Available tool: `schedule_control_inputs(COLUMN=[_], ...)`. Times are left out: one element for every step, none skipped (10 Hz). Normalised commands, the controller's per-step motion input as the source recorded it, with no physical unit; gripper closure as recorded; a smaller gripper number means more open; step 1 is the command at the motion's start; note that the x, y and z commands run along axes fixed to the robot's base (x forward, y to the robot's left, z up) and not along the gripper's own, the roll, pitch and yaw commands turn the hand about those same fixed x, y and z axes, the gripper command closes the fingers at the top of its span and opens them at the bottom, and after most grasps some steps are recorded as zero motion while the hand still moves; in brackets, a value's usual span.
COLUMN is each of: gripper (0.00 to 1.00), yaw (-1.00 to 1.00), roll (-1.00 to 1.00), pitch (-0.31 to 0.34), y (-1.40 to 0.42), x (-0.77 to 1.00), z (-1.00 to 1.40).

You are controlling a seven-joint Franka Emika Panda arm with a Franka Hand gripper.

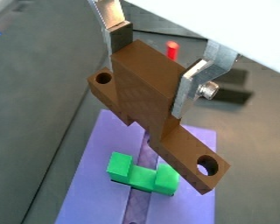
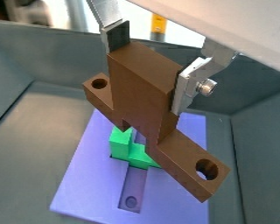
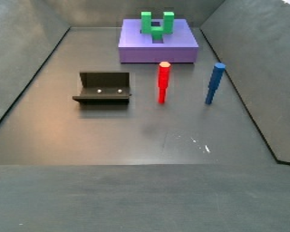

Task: Pick up the brown object. Move up. Place the brown object on the fixture. Regrasp the brown object. Move to above the board. Insert the brown object.
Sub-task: Insert the brown object.

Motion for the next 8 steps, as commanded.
schedule_control_inputs(gripper=[1.0,1.0,1.0,1.0,1.0,1.0,1.0,1.0], yaw=[-1.0,-1.0,-1.0,-1.0,-1.0,-1.0,-1.0,-1.0], roll=[-0.06,-0.02,0.0,0.0,0.0,0.0,0.0,0.0], pitch=[-0.124,-0.096,-0.07,-0.054,-0.046,-0.039,-0.051,-0.051], y=[0.0,0.0,0.0,0.0,0.0,0.0,-0.05,-0.05], x=[0.0,0.0,0.0,0.0,0.0,0.0,0.0,0.0], z=[-0.31,-0.23,-0.19,-0.15,-0.14,-0.13,-0.08,-0.07])
